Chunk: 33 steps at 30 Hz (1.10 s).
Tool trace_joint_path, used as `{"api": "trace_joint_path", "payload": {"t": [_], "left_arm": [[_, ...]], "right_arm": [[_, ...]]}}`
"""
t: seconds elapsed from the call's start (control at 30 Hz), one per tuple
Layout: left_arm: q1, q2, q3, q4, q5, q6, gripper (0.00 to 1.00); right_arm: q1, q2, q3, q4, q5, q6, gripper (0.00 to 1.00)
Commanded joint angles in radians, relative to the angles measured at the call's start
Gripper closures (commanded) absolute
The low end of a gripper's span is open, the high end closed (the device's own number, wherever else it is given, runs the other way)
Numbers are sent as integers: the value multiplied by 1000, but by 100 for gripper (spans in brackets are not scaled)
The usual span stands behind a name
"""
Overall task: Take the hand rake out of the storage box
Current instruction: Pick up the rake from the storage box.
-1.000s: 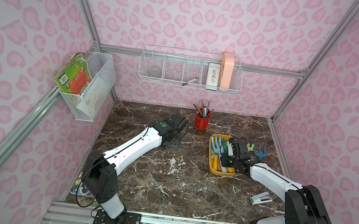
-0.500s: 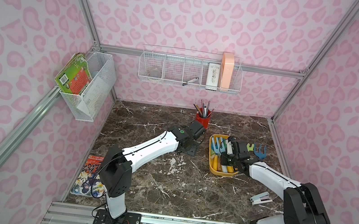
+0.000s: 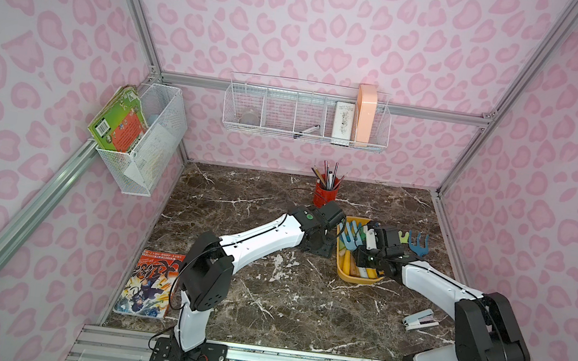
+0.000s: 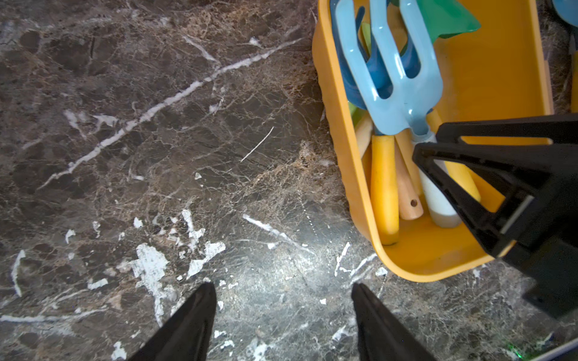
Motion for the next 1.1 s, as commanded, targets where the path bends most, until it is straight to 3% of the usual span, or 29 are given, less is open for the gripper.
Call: {"api": "trace_joint_path", "payload": {"t": [0.0, 0.27, 0.47, 0.77, 1.07], "left_arm": [[1, 0, 9, -1, 2, -11, 27], [1, 7, 15, -2, 5, -11, 27], [-12, 48, 49, 2, 38, -12, 29], [-30, 184, 194, -14, 41, -1, 31], [-31, 300, 288, -10, 47, 6, 41]], "right_arm": [[1, 23, -7, 34, -20, -5, 68], [1, 32, -20, 58, -24, -11, 80], [-9, -55, -18, 31, -5, -11, 84], [-133, -264, -73, -9, -22, 6, 87], [-247, -311, -89, -76, -50, -19, 87]]}}
